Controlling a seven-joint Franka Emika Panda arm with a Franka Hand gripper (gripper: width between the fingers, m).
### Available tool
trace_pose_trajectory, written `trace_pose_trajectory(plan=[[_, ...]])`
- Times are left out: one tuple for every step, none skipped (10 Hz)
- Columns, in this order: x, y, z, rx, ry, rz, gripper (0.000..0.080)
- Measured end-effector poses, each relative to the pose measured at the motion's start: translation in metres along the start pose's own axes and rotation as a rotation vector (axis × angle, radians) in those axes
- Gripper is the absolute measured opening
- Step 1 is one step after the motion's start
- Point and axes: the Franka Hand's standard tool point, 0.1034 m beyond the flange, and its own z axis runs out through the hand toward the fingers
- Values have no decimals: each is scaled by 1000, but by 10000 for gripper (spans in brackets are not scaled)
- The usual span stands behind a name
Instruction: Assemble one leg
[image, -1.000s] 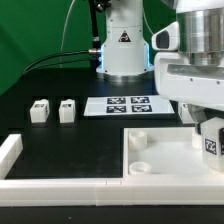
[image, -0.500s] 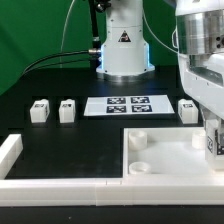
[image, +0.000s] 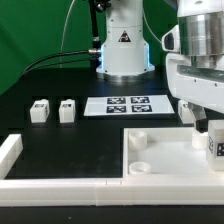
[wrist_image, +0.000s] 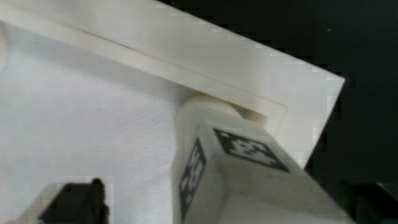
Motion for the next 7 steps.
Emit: trace_pose_trajectory(plan=[[0,0,0,-1,2,-142,647],[1,-1,-2,1,3,-295,649],[2,-1,-2,2,3,-394,649],[2,0,-1,0,2,-469,649],[1,0,1,-3,2,-571,649],[-1,0,1,-9,7,-686,649],[-4,-1,1,-14,10,-751,649]])
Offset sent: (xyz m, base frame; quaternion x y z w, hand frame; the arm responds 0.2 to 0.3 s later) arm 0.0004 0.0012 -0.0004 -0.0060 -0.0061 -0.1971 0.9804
